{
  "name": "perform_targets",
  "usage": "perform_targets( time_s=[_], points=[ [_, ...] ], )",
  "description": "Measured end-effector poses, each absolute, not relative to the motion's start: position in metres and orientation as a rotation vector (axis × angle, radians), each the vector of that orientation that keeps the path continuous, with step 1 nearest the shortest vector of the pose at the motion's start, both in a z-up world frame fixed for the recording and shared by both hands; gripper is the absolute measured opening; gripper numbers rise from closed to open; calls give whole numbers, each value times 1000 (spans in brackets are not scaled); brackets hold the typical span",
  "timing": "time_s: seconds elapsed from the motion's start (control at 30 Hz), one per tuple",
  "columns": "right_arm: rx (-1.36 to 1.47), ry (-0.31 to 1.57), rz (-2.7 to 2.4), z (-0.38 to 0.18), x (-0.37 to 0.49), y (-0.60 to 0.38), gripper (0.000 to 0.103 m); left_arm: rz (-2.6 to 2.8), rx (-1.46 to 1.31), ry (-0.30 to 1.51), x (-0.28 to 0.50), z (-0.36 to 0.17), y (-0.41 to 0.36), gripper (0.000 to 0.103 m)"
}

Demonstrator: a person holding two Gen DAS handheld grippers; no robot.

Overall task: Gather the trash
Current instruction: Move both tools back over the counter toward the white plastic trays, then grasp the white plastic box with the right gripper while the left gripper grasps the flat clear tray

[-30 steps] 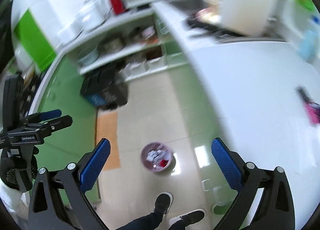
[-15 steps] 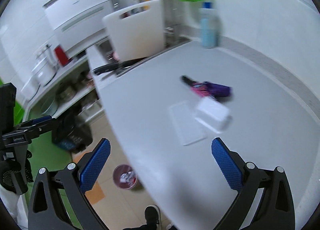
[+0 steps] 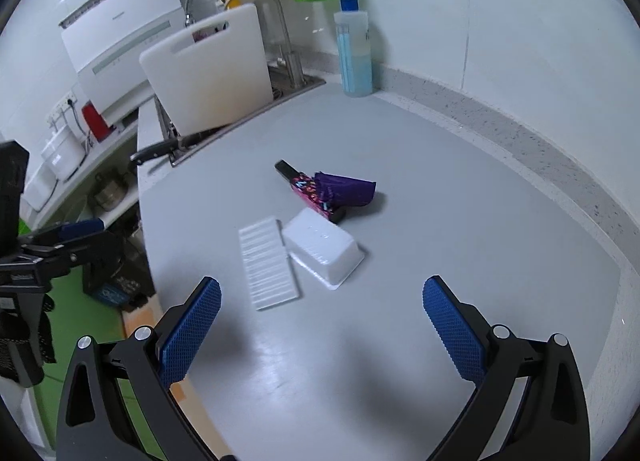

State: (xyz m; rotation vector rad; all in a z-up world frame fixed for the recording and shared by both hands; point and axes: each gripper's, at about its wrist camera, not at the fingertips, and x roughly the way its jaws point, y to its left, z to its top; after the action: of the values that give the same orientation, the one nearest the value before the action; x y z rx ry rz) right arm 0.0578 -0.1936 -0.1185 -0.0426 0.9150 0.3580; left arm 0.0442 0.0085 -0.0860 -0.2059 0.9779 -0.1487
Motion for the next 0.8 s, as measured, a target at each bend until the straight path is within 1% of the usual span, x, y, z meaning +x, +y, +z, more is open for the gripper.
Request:
perform_targets(
  time_s=[0.27, 0.57, 0.6, 0.63, 0.67, 0.73, 0.77, 0.8],
  points=[
    [-151, 989, 490, -159, 112, -179, 97, -99, -235, 1024, 66, -106, -17, 100],
    [-234, 1034, 604, -190, 139, -165, 96, -8, -296, 1060, 66, -126, -16, 100],
    [-242, 1038, 617, -192, 139, -165, 93, 1, -303, 1062, 65, -127, -15, 100],
    [-250, 1043, 629, -194, 141, -164, 82, 12, -312, 1065, 64, -129, -14, 100],
    [-259, 1050, 637, -195, 142, -163, 78, 18, -318, 1067, 64, -131, -13, 100],
    [-271, 1060, 651, -198, 144, -162, 63, 32, -329, 1069, 62, -132, -12, 100],
    [-271, 1061, 658, -199, 145, -161, 61, 39, -337, 1070, 61, -133, -11, 100],
    [-277, 1057, 667, -199, 144, -160, 57, 43, -340, 1071, 60, -134, -11, 100]
  ],
)
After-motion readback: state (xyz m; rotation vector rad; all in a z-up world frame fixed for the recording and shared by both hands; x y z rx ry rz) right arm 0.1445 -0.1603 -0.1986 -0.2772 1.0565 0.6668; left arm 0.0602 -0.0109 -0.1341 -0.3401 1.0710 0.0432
